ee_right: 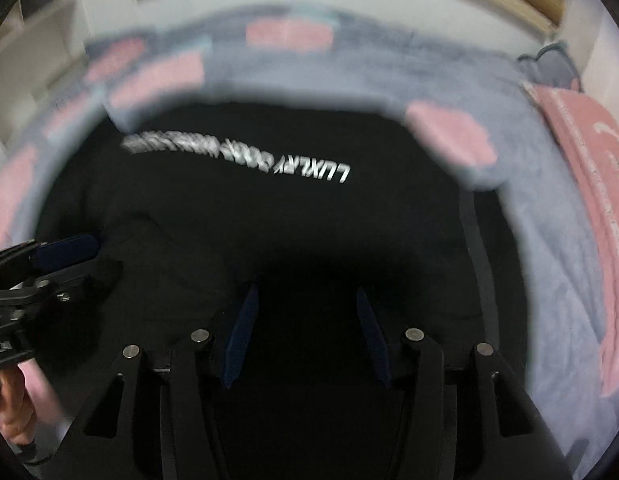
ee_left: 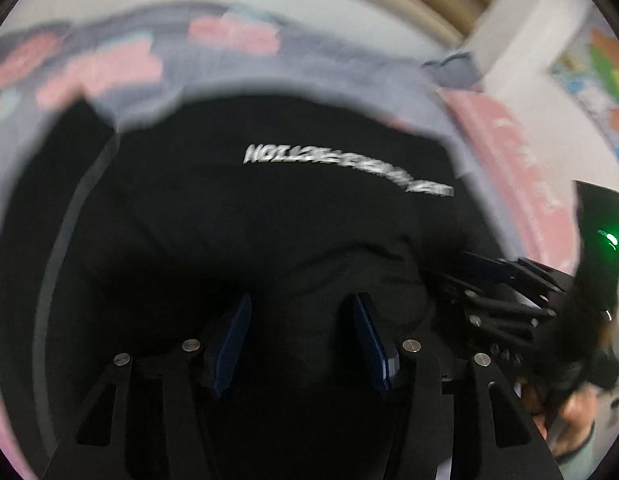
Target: Fold large clothes
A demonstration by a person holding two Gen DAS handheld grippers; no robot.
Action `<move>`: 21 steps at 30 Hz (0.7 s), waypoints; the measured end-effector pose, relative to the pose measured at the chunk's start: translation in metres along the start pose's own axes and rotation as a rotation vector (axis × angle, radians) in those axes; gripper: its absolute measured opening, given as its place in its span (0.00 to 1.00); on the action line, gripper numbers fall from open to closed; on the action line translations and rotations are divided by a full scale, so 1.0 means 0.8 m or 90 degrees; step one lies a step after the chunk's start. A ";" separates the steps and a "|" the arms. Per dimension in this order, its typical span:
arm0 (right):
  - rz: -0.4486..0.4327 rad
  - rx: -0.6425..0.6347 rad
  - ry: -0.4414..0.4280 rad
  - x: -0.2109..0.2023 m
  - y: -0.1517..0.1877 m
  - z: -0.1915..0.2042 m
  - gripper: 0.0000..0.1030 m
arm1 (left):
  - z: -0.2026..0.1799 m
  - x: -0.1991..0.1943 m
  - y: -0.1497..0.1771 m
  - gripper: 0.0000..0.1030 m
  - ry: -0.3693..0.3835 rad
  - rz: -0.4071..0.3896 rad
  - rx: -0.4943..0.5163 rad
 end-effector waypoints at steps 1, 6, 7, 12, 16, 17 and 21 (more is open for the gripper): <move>-0.002 0.009 -0.004 0.008 0.001 -0.001 0.53 | 0.009 0.011 0.000 0.52 0.013 0.007 -0.030; 0.023 0.010 -0.006 0.013 -0.008 -0.001 0.53 | 0.000 0.002 -0.006 0.53 -0.015 -0.003 0.007; 0.026 0.008 -0.009 0.006 -0.015 -0.001 0.53 | -0.003 -0.001 -0.010 0.53 -0.020 -0.007 0.017; -0.046 0.040 -0.017 -0.018 -0.078 -0.014 0.54 | -0.020 -0.035 -0.067 0.62 0.013 -0.085 -0.031; 0.038 0.076 -0.042 0.059 -0.081 -0.022 0.55 | 0.019 0.038 -0.086 0.61 0.009 0.008 -0.134; 0.046 0.089 -0.054 0.073 -0.078 -0.024 0.56 | 0.027 0.056 -0.085 0.61 -0.006 0.029 -0.137; 0.010 0.092 -0.058 0.064 -0.074 -0.025 0.56 | 0.013 0.057 -0.087 0.61 -0.063 0.024 -0.079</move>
Point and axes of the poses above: each gripper's, at about its wrist camera, not at the fingertips, and x roughly the way its jaws point, z to its left, y to its underside, the point moved 8 cm from there along x, roughly the way its jaws point, and after that the axes turned 1 degree about -z, right-handed, at the moved point
